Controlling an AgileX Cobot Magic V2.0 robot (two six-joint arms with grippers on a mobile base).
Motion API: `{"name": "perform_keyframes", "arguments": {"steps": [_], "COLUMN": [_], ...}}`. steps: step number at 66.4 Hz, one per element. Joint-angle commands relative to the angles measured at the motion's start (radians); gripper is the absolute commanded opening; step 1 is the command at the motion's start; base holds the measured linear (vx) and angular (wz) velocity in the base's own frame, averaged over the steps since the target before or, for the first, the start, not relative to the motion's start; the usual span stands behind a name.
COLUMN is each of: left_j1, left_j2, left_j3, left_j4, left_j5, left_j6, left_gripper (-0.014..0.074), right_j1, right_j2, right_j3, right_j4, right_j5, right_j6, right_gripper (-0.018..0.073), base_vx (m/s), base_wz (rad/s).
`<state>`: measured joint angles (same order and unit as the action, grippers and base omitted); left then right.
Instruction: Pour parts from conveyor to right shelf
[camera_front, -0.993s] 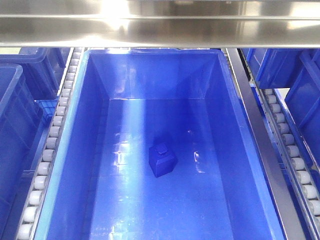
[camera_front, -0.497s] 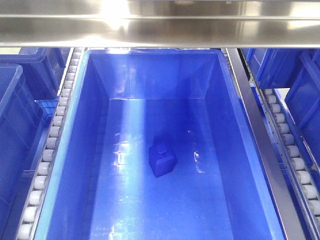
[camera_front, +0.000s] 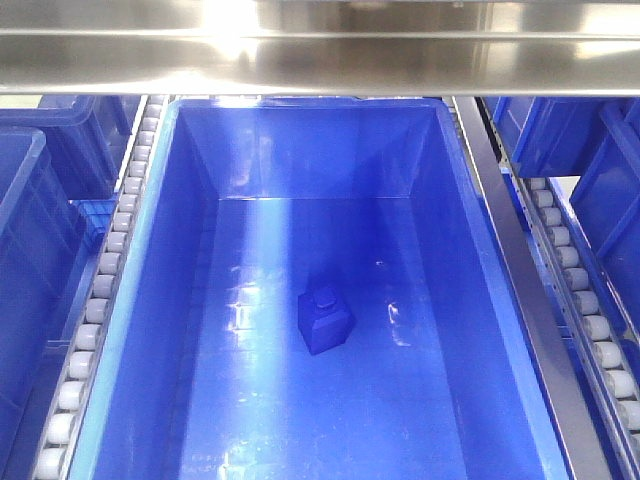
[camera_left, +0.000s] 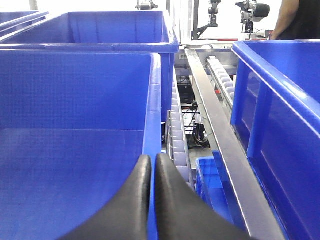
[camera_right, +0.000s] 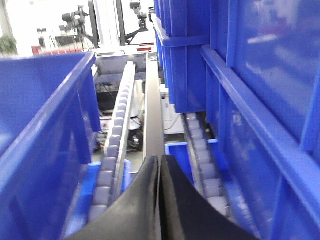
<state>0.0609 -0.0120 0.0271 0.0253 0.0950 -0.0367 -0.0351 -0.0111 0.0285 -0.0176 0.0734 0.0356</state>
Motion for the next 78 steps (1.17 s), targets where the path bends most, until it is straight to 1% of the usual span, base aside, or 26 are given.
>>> {"name": "perform_keyframes", "arguments": {"steps": [1, 11, 78], "left_j1": [-0.005, -0.005, -0.005], "left_j2": [-0.013, -0.013, -0.013], "left_j3": [-0.019, -0.019, -0.019], "left_j4": [-0.006, -0.006, -0.006], "left_j5": [-0.073, -0.073, -0.073], "left_j6": [-0.008, -0.008, -0.008], "left_gripper": [-0.0006, -0.0006, -0.0006], "right_j1": [-0.008, -0.008, -0.008], "right_j2": [-0.012, -0.012, -0.012], "right_j3": [0.009, 0.009, 0.009], "right_j4": [-0.008, 0.018, 0.018], "right_j5": [-0.082, -0.082, -0.085], "right_j6": [-0.042, -0.082, -0.082], "right_gripper": [-0.0009, -0.0009, -0.0009], "base_vx": [0.0, 0.0, 0.0], "base_wz": [0.0, 0.0, 0.0]}}
